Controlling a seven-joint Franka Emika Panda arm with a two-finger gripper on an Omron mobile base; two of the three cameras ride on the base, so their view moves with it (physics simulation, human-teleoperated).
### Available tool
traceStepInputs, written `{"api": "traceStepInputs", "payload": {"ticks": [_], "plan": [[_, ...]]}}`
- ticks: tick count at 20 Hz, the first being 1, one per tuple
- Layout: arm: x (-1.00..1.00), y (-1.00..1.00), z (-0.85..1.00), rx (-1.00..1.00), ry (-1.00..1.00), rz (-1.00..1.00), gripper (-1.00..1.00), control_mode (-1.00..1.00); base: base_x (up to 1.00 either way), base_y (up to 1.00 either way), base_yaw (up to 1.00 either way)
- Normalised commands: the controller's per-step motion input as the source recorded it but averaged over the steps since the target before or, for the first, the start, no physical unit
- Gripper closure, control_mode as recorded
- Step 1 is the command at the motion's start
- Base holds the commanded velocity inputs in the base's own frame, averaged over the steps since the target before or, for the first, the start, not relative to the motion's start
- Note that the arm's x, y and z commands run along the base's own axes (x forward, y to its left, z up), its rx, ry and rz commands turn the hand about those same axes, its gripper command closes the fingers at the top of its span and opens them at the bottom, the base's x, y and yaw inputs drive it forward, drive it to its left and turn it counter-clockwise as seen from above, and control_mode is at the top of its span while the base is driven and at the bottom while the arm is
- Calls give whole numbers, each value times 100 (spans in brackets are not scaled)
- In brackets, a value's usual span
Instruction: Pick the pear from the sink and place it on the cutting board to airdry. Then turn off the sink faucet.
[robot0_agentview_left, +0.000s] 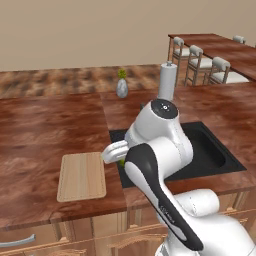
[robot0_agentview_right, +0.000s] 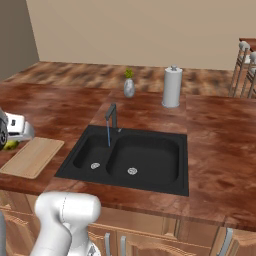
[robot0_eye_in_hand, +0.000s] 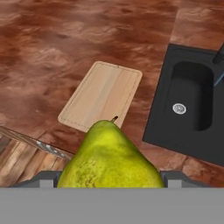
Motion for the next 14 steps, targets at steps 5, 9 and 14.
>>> {"api": "traceStepInputs", "payload": {"ticks": [5,9,14], "plan": [[0,14,-12,0,0,0,100,-100,0,0,0],[2,12,-15,0,0,0,100,-100,0,0,0],[4,5,-10,0,0,0,100,-100,0,0,0]]}}
